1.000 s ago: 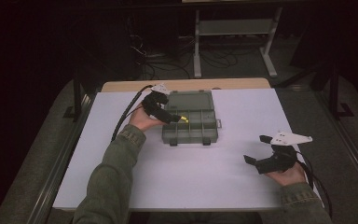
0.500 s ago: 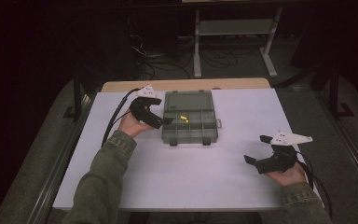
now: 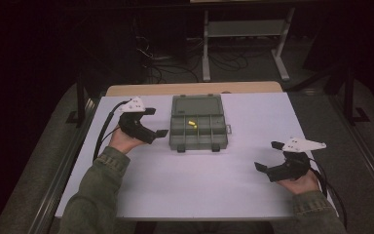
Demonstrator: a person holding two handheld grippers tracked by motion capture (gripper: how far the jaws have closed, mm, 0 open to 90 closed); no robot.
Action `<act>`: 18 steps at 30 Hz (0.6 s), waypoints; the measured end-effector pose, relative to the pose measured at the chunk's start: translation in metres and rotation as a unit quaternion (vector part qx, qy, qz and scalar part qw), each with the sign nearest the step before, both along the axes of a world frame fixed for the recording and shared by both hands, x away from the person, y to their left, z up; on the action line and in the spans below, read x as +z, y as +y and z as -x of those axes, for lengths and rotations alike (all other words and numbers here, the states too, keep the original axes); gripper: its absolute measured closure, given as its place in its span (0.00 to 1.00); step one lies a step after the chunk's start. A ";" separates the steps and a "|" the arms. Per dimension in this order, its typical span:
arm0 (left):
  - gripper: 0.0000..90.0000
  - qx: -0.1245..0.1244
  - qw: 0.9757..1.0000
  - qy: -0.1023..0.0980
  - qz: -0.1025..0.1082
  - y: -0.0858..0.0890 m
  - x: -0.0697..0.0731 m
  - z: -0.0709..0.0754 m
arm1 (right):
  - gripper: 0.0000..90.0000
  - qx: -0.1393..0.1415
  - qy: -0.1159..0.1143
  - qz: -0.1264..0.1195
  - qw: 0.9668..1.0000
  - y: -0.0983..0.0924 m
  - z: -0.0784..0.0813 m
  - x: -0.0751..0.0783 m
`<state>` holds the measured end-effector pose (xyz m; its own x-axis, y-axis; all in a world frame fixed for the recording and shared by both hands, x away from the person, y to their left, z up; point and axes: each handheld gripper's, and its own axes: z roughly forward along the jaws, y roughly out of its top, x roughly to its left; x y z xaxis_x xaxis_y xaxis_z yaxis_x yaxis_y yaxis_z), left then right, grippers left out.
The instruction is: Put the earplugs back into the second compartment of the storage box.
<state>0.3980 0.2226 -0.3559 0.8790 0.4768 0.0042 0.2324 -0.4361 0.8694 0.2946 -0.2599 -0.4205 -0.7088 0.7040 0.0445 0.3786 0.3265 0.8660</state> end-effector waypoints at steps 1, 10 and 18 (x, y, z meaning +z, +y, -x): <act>0.00 0.002 1.000 0.000 0.001 0.004 -0.001 0.003 | 0.00 0.000 0.000 0.000 1.000 0.000 0.000 0.000; 0.00 0.023 0.999 -0.014 0.026 0.029 -0.011 0.025 | 0.00 -0.001 -0.001 -0.001 1.000 0.000 0.001 0.000; 0.00 0.051 0.997 -0.017 0.056 0.054 -0.028 0.046 | 0.00 -0.002 -0.002 0.000 1.000 0.000 0.001 0.001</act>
